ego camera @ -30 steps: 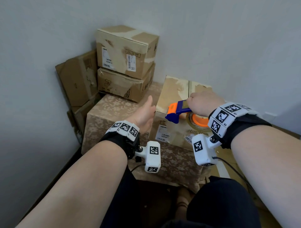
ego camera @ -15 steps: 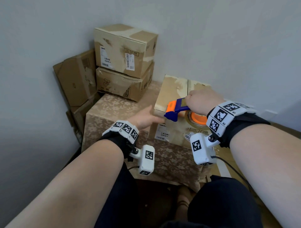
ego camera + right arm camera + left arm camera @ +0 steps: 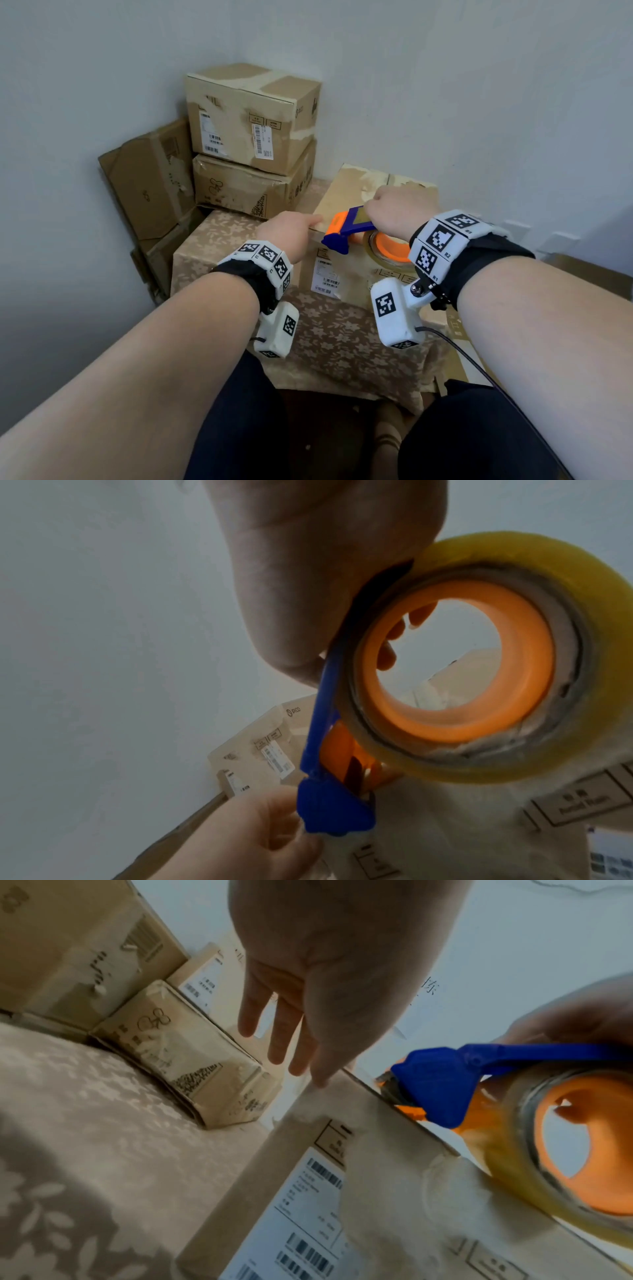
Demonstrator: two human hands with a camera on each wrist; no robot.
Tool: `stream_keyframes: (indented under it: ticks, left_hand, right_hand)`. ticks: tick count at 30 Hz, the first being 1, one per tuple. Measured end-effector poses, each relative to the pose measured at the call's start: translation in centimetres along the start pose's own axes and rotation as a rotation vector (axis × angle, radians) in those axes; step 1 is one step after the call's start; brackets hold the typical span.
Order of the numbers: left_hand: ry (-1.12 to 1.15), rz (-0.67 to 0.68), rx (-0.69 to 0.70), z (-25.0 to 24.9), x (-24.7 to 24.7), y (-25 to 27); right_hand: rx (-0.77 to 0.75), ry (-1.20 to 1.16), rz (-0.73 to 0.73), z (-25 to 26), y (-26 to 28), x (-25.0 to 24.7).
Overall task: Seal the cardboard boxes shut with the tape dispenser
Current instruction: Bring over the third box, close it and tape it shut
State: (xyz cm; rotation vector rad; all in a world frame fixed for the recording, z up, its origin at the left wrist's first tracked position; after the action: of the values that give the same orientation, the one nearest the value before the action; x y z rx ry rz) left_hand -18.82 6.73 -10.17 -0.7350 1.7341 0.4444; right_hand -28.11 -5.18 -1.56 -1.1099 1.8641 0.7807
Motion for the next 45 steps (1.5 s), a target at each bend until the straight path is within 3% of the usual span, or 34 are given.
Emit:
stream_keyframes:
  ticks: [5, 9, 16, 24, 33, 45]
  left_hand:
    - [-0.176, 0.06, -0.029, 0.8, -1.0, -1.3]
    - [-0.178, 0.073, 0.119, 0.3, 0.1, -2.9]
    - [-0.135, 0.063, 0.074, 0.5, 0.9, -4.0]
    - [-0.201, 0.06, -0.04, -0.2, 0.4, -3.5]
    - [-0.243, 0.057, -0.016, 0.4, 1.1, -4.4]
    - [-0.273, 0.078, -0.04, 0.1, 1.2, -4.3]
  right_hand:
    - [0.073, -0.512, 0.027, -0.6, -1.2, -0.7]
    - [0.204, -1.068, 0.036, -2.7, -1.6, 0.7]
    - [0.334, -1.526, 0.197, -3.8, -1.9, 5.1]
    - [0.215, -1.547, 0.143, -4.8, -1.9, 5.4]
    - [0.119, -1.358, 0.05, -10.4, 0.0, 6.6]
    - [0.067, -1.185, 0.069, -9.4, -0.2, 6.5]
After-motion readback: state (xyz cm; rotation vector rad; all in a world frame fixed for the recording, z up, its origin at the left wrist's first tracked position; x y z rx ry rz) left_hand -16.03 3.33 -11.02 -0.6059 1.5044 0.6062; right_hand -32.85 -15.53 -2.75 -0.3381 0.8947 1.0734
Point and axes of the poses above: each hand's wrist, its own y-axis away from the middle knuckle, its own x-axis out of the palm, z = x × y, the point moved 5 cm from there along -y, towards the middle knuckle, and after that the axes turned 11 degrees about x, right-handed, at the moved point
